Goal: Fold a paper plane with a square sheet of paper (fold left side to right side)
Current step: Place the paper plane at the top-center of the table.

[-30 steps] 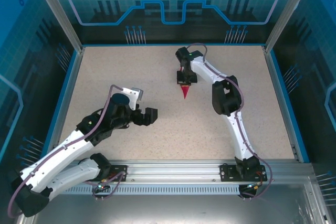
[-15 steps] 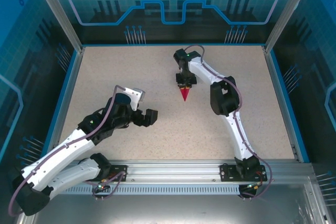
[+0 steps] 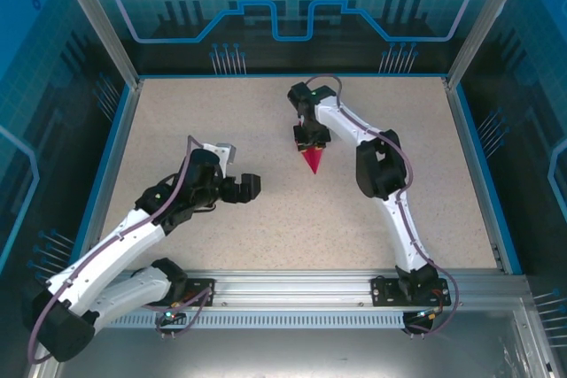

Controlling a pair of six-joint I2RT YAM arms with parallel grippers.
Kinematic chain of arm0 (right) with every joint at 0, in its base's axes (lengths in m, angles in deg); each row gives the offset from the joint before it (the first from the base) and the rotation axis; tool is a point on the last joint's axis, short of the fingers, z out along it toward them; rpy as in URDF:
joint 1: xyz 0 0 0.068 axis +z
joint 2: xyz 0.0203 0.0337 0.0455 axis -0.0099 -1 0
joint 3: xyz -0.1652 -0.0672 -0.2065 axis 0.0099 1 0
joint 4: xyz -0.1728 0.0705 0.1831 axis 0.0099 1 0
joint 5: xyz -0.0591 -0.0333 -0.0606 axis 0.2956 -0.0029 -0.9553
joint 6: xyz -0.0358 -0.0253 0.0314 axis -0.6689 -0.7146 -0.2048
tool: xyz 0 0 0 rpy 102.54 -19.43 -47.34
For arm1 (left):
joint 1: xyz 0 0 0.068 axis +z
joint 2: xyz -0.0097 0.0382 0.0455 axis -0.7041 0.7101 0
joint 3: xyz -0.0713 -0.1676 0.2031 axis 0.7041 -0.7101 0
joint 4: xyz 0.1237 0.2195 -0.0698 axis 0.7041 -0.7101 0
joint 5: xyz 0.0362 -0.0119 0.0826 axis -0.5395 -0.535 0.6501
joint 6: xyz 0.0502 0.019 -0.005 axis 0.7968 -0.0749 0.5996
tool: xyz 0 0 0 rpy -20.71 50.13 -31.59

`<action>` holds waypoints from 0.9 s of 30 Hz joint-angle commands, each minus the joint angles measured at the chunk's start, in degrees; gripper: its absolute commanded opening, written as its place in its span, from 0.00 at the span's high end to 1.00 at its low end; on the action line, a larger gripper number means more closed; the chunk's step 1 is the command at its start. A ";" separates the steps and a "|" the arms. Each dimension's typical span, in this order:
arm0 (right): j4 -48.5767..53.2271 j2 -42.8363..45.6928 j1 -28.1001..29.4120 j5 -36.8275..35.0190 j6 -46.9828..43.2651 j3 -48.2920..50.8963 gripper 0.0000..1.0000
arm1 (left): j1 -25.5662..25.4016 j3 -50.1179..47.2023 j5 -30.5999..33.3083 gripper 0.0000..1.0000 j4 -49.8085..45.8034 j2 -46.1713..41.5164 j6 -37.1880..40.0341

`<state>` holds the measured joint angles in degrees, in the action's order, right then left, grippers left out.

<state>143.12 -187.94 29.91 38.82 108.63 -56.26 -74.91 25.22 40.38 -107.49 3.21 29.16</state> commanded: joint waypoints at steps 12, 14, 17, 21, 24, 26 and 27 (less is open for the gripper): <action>-11.38 42.16 -1.54 -4.19 -10.29 30.98 0.33 | 13.25 4.42 7.04 0.01 0.44 3.54 -4.88; -16.19 50.01 -3.59 -4.65 -11.93 39.54 0.29 | 13.45 3.39 15.27 0.01 3.04 4.06 -3.38; -22.65 60.08 -7.63 -5.14 -12.72 50.87 0.20 | 13.63 0.27 21.75 0.01 10.07 4.57 1.16; -31.80 71.34 -14.39 -4.63 -13.80 64.70 0.01 | 13.72 -3.51 28.40 0.01 16.64 6.63 6.01; -38.21 77.21 -18.73 -6.47 -13.97 72.88 0.01 | 14.02 -4.67 30.76 0.01 19.08 10.22 9.13; -44.07 79.78 -21.10 -7.90 -14.64 78.93 0.01 | 14.17 -5.78 30.80 0.01 22.04 12.66 11.59; -47.61 80.74 -22.23 -8.38 -15.26 82.36 0.01 | 14.17 -6.55 30.98 0.01 23.99 13.90 12.76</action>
<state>107.60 -109.10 9.98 32.59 95.25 20.70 -61.60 20.35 67.04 -90.18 14.91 36.33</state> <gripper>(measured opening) 0.991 0.987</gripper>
